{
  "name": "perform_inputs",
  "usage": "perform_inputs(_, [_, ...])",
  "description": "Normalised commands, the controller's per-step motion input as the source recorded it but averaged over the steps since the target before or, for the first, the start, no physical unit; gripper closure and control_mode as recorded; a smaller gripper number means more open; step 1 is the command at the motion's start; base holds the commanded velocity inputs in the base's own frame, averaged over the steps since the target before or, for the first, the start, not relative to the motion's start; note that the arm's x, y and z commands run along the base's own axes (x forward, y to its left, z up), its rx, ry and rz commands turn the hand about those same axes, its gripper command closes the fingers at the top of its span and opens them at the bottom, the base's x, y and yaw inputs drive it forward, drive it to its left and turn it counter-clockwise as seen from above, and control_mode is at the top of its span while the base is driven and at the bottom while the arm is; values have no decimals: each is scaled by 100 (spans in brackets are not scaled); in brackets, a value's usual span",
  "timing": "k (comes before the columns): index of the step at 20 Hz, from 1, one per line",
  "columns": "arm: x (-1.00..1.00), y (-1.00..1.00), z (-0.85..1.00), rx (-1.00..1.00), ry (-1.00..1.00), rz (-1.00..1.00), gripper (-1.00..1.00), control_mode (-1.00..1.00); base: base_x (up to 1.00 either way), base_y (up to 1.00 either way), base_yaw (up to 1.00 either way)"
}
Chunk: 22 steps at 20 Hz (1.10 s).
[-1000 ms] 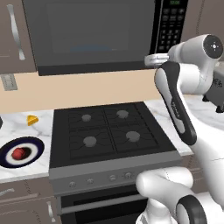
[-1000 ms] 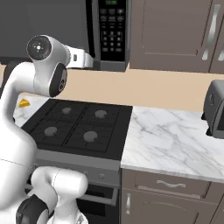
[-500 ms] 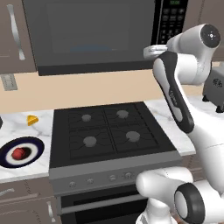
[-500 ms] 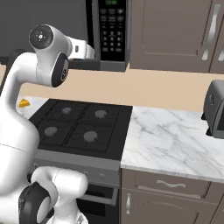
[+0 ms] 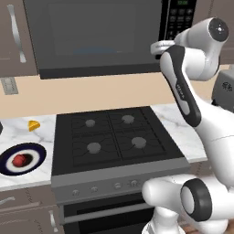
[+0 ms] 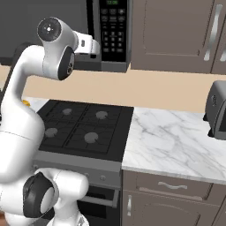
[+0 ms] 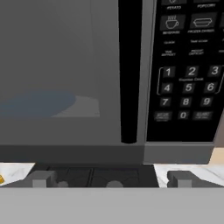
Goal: Pick the bell pepper from the counter and place it in the microwave. Then turn on the microwave.
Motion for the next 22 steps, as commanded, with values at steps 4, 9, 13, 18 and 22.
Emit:
perform_inputs(4, [28,-6,3,0,4,0,-100,-100,0,0,0])
perform_inputs(9, [34,-3,2,1,4,0,-100,-100,0,0,0])
perform_inputs(13, [37,0,1,0,4,0,-100,-100,0,0,0])
perform_inputs(18, [35,-3,0,0,0,0,-100,-100,0,0,0])
perform_inputs(22, [35,-3,0,0,0,0,-100,-100,0,0,0])
